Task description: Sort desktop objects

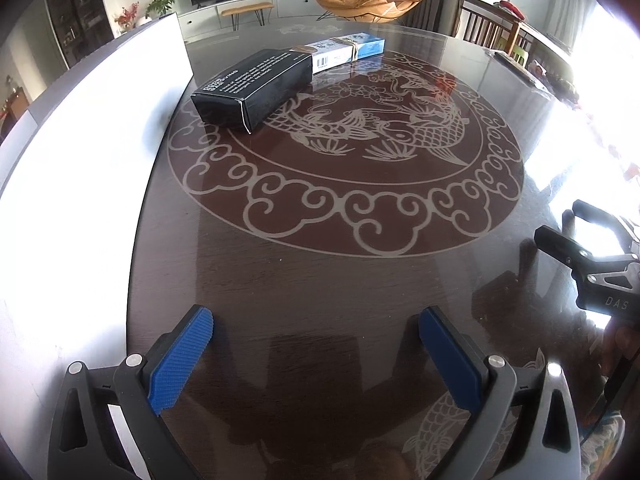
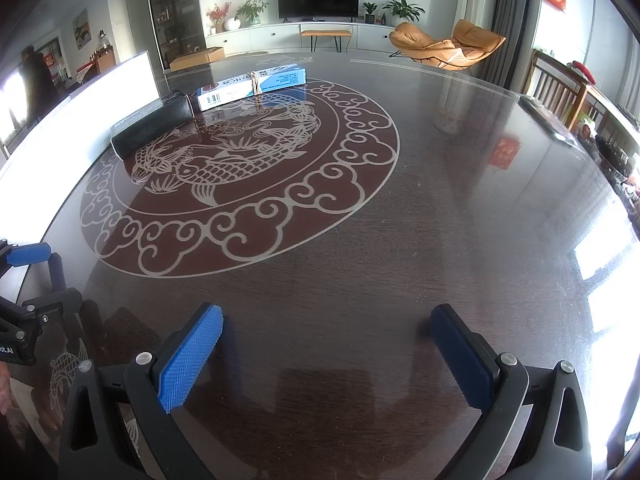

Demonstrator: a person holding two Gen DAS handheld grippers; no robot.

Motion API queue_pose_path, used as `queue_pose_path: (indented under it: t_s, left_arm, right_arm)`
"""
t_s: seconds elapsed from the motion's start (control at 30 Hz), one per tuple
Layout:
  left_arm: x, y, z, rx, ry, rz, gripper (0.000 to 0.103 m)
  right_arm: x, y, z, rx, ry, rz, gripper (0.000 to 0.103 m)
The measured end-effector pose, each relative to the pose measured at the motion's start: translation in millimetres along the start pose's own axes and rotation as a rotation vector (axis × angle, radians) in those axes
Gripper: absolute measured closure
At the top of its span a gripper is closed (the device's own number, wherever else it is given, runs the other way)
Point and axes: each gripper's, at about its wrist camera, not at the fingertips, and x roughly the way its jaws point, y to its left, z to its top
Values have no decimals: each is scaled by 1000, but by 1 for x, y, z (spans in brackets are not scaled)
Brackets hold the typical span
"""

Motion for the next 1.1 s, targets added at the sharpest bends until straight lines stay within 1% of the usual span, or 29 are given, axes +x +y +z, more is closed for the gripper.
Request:
queue_pose_path:
  t_s: [0.07,0.1,0.13,0.17,0.23,0.3,0.33,0.4,0.5,0.53,0.63,0.7,0.73,0.77,0.87,0.9,1.0,1.03,1.07,1.1]
  left_arm:
    - [1,0,1,-3,-1,0,0]
    - [0,0,4,-3,-5,-20,0]
    - [-1,0,8,-3,-14,-36,0]
    - [-4,0,14,2,-34,-36,0]
    - [-12,-1,34,26,-81,3,0]
    - [-17,-4,64,56,-127,40,0]
    - [-15,-3,77,71,-137,51,0]
    - [0,-1,111,101,-123,96,0]
    - [27,4,149,154,-108,157,0]
    - [37,6,160,166,-101,163,0]
    - [58,14,178,158,-79,158,0]
    - [76,23,184,127,-37,164,0]
    - [84,25,184,116,-18,158,0]
    - [85,32,184,89,-42,117,0]
    - [92,48,183,14,-44,21,0]
    - [92,49,181,4,-55,5,0]
    - [88,48,177,14,-68,3,1]
    - [84,48,175,10,-92,5,21]
    - [78,46,171,7,-122,8,44]
    - [74,46,168,-6,-130,18,45]
  right_arm:
    - [0,0,0,0,0,0,0]
    - [0,0,0,0,0,0,0]
    - [0,0,0,0,0,0,0]
    - [0,0,0,0,0,0,0]
    - [0,0,0,0,0,0,0]
    - [0,0,0,0,0,0,0]
    - [0,0,0,0,0,0,0]
    - [0,0,0,0,0,0,0]
    - [0,0,0,0,0,0,0]
    - [0,0,0,0,0,0,0]
    - [0,0,0,0,0,0,0]
    - [0,0,0,0,0,0,0]
    - [0,0,0,0,0,0,0]
    - [0,0,0,0,0,0,0]
    - [0,0,0,0,0,0,0]
    - [0,0,0,0,0,0,0]
    - [0,0,0,0,0,0,0]
    - [0,0,0,0,0,0,0]
    - [0,0,0,0,0,0,0]
    - [0,0,0,0,0,0,0]
